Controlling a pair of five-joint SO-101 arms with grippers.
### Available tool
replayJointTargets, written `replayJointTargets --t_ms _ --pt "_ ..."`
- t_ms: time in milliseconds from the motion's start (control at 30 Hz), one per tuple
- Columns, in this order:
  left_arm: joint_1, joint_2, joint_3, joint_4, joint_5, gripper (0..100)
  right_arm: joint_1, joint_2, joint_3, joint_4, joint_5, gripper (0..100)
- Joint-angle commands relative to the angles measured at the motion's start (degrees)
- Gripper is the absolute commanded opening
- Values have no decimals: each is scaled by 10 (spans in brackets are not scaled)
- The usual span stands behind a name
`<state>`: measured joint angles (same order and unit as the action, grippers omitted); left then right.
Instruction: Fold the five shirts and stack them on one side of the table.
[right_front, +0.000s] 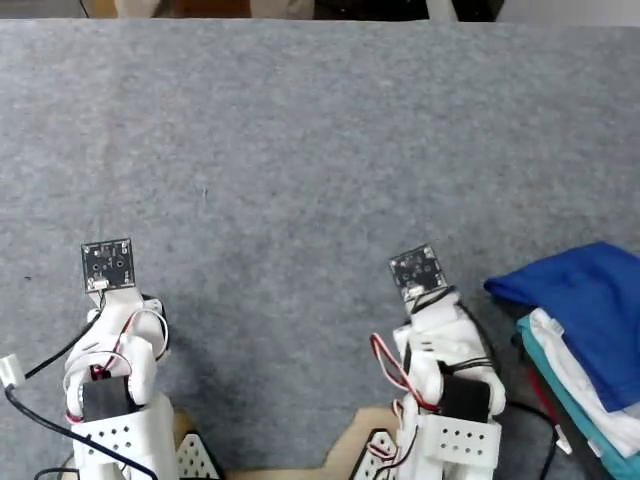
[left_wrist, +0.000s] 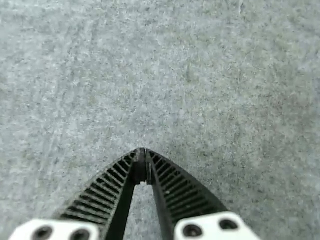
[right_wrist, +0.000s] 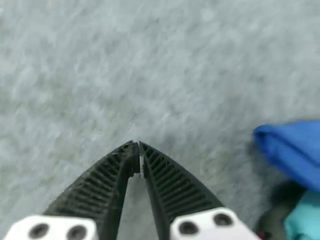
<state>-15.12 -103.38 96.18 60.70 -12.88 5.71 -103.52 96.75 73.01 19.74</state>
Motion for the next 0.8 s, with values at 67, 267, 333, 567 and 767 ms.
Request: replayJointTargets --t_ms 67,267,333,567,767 --pt "1 -2 7 17 -1 20 -7 -35 1 13 -2 5" --pt "-1 -6 7 121 -3 20 -7 -35 1 13 -2 5" --pt "-1 -6 7 122 -3 20 -8 -35 1 13 -2 5" --pt "-1 -6 7 122 -4 20 -8 -35 1 13 -2 5" --pt "-1 -6 7 122 -4 20 -8 -35 1 13 -2 5"
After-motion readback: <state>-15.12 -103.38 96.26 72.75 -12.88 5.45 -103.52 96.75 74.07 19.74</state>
